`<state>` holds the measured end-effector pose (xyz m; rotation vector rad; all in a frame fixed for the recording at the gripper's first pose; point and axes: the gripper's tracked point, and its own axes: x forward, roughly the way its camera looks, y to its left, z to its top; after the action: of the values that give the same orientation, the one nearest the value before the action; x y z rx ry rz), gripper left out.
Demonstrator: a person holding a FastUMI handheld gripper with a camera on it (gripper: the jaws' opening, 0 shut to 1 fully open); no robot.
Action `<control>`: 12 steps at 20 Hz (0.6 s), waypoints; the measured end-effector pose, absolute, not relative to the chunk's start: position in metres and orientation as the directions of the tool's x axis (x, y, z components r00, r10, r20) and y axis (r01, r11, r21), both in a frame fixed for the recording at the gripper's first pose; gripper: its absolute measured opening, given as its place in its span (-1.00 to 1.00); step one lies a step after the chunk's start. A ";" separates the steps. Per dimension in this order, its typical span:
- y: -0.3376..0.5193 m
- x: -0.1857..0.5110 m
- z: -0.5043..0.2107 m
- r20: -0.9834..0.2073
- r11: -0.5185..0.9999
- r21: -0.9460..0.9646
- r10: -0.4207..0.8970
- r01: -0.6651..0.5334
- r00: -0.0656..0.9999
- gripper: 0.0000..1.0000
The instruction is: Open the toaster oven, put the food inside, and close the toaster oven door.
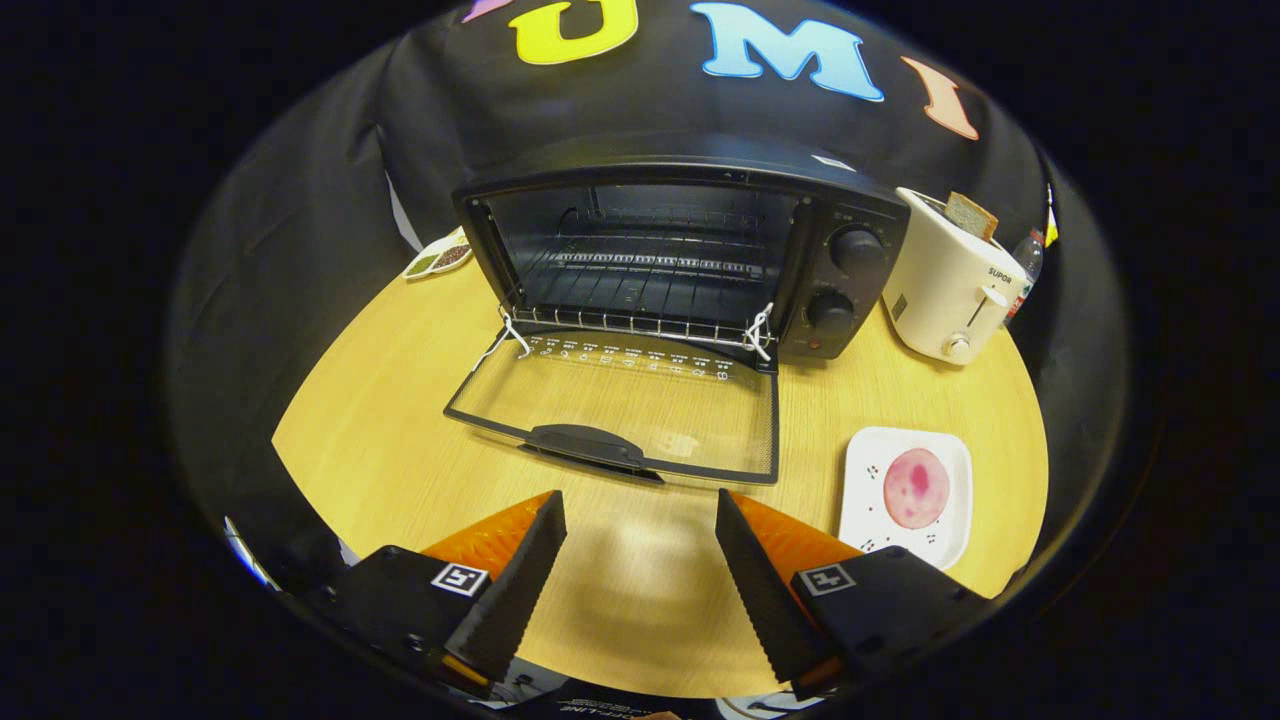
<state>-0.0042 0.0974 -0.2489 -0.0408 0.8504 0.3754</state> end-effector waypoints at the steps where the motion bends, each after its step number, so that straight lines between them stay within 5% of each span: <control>1: 0.085 -0.006 -0.242 -0.733 0.937 0.120 0.307 -0.329 0.607 0.94; 12: -0.088 0.006 -0.212 -0.752 0.985 0.127 0.172 -0.117 0.636 0.93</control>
<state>0.0058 -0.0881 -0.2121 0.0684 0.8662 0.1653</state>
